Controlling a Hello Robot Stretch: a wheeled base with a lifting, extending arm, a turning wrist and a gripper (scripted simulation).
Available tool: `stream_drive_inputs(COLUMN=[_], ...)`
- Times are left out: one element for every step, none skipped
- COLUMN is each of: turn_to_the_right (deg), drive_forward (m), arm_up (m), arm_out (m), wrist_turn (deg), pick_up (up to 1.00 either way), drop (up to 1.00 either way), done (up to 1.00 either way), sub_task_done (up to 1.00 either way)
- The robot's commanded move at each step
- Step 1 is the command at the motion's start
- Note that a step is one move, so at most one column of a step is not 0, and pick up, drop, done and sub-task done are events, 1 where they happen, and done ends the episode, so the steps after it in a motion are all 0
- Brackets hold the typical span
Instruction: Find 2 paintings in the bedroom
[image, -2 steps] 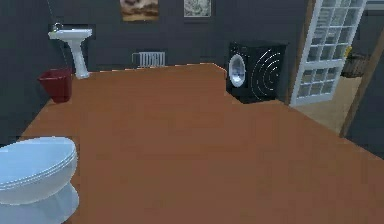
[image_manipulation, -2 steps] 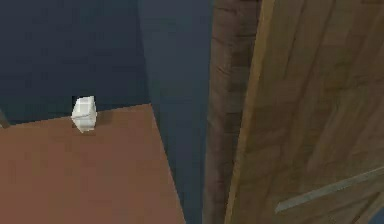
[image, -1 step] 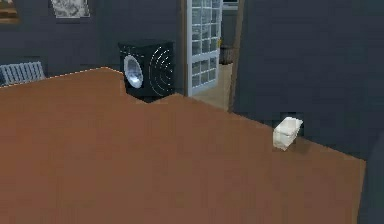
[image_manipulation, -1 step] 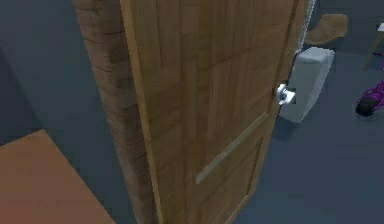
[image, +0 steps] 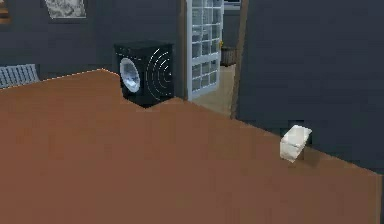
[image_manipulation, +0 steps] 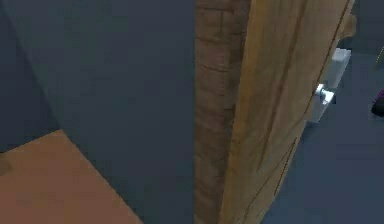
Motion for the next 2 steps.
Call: stream_drive_inputs(turn_to_the_right=[-45.0,0.0], drive_forward=[0.0,0.2], arm_up=[0.0,0.0], arm_out=[0.0,0.0], wrist_turn=[0.0,0.0], pick_up=[0.0,0.0], drop=[0.0,0.0], done=[0.0,0.0], sub_task_done=[0.0,0.0])
